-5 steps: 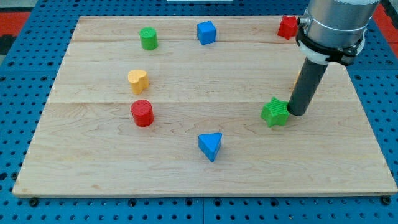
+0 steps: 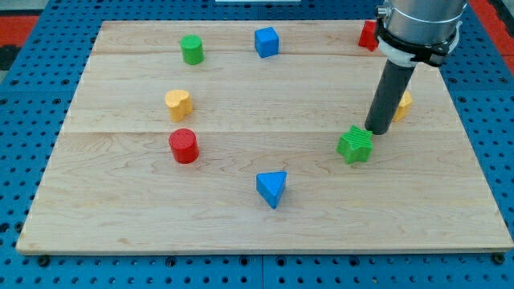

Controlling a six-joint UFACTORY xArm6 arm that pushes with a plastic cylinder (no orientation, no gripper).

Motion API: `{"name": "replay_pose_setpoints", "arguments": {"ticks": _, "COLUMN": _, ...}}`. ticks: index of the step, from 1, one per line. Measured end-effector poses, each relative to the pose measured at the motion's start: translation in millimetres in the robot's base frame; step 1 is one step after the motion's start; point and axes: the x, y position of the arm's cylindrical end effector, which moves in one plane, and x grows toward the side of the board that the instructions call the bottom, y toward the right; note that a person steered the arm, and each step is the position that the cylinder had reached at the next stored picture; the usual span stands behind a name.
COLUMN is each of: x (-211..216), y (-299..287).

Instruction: Place your hand to the left of the hexagon

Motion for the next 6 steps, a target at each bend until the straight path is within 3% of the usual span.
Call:
{"name": "replay_pose_setpoints", "arguments": {"ticks": 3, "x": 0, "y": 0}}
{"name": "replay_pose_setpoints", "arguments": {"ticks": 5, "x": -45, "y": -21}}
{"name": "replay_pose_setpoints", "arguments": {"ticks": 6, "x": -46, "y": -21}}
